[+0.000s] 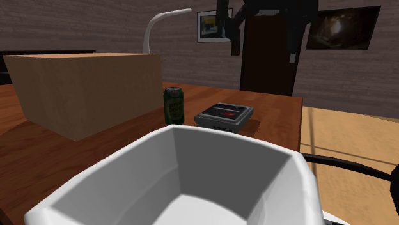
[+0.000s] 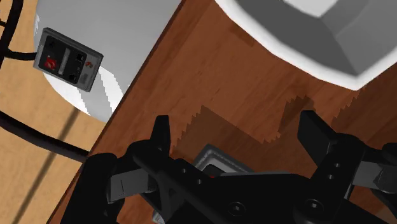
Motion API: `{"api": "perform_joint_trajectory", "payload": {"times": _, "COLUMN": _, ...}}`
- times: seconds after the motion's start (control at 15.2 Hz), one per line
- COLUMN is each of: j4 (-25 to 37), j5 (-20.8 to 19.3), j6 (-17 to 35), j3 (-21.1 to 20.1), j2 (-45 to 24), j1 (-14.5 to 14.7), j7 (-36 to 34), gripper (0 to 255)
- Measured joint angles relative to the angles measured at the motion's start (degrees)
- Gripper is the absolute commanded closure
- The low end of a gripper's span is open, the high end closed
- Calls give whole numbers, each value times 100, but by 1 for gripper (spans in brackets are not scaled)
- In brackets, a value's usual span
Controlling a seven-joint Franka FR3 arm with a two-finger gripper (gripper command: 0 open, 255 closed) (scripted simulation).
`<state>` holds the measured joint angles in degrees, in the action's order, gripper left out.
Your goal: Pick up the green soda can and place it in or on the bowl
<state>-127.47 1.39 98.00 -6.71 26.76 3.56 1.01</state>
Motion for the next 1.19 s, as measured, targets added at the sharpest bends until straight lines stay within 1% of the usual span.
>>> {"api": "perform_joint_trajectory", "payload": {"times": 0.2, "j4": 302, "j5": 85, "j6": 235, "j3": -183, "j2": -546, "j1": 79, "j7": -212, "gripper": 0}}
{"api": "perform_joint_trajectory", "payload": {"times": 0.59, "j4": 1200, "j5": 87, "j6": 610, "j3": -443, "j2": -1836, "j1": 181, "j7": -530, "gripper": 0}}
{"api": "perform_joint_trajectory", "payload": {"times": 0.86, "j4": 1906, "j5": 30, "j6": 713, "j3": -592, "j2": -2660, "j1": 285, "j7": -756, "gripper": 0}}
{"api": "perform_joint_trajectory", "payload": {"times": 1.19, "j4": 2993, "j5": -135, "j6": 779, "j3": -723, "j2": -3833, "j1": 473, "j7": -1037, "gripper": 0}}
